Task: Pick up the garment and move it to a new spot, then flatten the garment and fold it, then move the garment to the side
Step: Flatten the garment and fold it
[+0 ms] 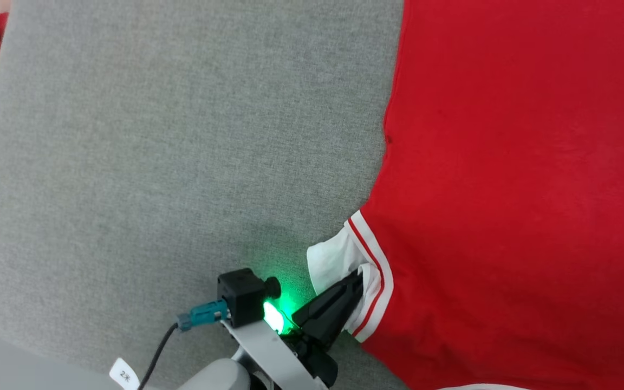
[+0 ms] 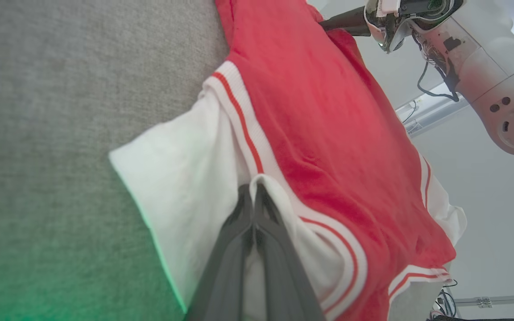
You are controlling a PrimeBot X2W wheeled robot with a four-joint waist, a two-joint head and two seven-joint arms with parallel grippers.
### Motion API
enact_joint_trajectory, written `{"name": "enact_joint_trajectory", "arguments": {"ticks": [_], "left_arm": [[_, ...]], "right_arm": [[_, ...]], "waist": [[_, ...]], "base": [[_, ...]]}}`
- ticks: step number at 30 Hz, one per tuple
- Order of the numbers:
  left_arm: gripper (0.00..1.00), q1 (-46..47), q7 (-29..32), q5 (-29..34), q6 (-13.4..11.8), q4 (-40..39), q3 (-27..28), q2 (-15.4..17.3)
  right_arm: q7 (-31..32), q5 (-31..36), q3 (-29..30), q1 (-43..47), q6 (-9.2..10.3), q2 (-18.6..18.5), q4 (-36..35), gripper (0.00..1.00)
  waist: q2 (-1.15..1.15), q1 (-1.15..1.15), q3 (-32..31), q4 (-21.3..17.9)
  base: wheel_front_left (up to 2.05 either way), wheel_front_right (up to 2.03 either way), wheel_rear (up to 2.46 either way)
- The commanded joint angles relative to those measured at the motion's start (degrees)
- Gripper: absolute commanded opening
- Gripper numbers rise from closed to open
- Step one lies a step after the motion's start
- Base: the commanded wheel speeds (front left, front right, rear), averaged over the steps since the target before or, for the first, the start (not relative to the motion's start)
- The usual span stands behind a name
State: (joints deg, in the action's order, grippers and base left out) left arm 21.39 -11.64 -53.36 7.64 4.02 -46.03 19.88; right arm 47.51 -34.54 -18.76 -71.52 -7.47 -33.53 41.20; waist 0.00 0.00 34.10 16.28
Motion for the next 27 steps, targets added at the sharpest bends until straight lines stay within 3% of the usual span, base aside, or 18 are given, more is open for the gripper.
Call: {"name": "enact_joint_trajectory", "arguments": {"ticks": [1, 7, 12, 21, 27], "left_arm": [[0.0, 1.3, 0.36, -1.02, -0.38, 4.08, 0.95, 0.65], [0.0, 1.41, -1.49, -2.08, -0.36, 5.13, 1.36, 2.55], [0.0, -0.24, -2.44, -2.79, -0.32, 6.08, 1.81, 3.41], [0.0, -1.78, -2.76, -2.81, -0.48, 7.5, 2.09, 4.52], [0.0, -2.17, -2.62, -2.35, -1.62, 7.48, 2.5, 5.72]], "right_arm": [[-0.29, -0.56, -0.6, 2.42, -0.03, 0.67, 1.28, 0.0], [-5.2, -5.44, 0.09, 4.78, 0.0, -0.99, 1.37, 0.0], [-7.99, -11.36, -0.48, 12.54, 0.0, -5.17, -2.84, 0.0], [-11.63, -21.54, 3.87, 37.89, 0.0, -13.97, -17.35, 0.0], [-14.2, -22.39, 10.19, 57.02, 0.0, -14.53, -28.36, 0.0]], "waist": [[0.0, 0.0, -0.99, -0.47], [0.0, 0.0, -5.33, -2.46], [0.0, 0.0, -10.43, -4.16], [0.0, 0.0, -17.13, -7.3], [0.0, 0.0, -18.94, -10.01]], "base": [[0.0, 0.0, 0.0], [0.0, 0.0, 0.0], [0.0, 0.0, 0.0], [0.0, 0.0, 0.0], [0.0, 0.0, 0.0]]}}
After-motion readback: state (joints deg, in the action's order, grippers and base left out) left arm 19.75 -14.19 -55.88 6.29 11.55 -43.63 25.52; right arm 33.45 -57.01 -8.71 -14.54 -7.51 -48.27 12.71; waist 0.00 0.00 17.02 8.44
